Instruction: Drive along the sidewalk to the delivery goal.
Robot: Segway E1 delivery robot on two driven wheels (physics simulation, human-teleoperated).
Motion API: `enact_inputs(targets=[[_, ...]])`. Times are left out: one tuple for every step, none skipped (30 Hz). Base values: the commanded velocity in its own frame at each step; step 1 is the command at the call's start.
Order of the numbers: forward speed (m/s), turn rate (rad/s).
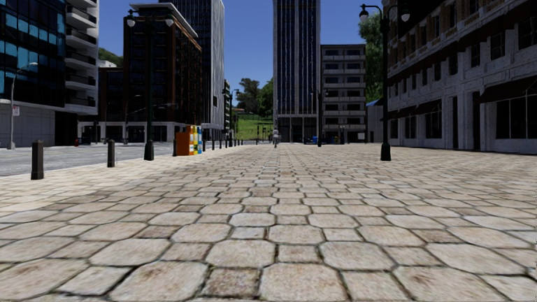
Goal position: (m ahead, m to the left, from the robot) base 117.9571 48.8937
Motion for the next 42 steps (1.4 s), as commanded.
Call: enact_inputs(targets=[[1.35,0.00],[1.35,0.00],[1.35,0.00],[1.36,0.00],[1.36,0.00],[1.36,0.00],[1.36,0.00],[1.36,0.00],[1.36,0.00],[1.36,0.00],[1.36,0.00],[1.36,0.00],[1.36,0.00],[1.36,0.00],[1.36,0.00],[1.36,0.00],[1.36,0.00],[1.36,0.00],[1.36,0.00],[1.36,0.00],[1.36,0.00],[1.39,0.00],[2.00,0.00],[2.00,0.00],[2.00,0.00],[2.00,0.00],[2.00,0.00],[2.00,0.00],[2.00,0.00],[2.00,0.00],[2.00,0.00],[2.00,0.00],[2.00,0.00],[2.00,0.00],[2.00,0.00],[2.00,0.00],[2.00,0.00],[2.00,0.00],[2.00,0.00],[2.00,0.00],[2.00,0.00],[2.00,0.00]])
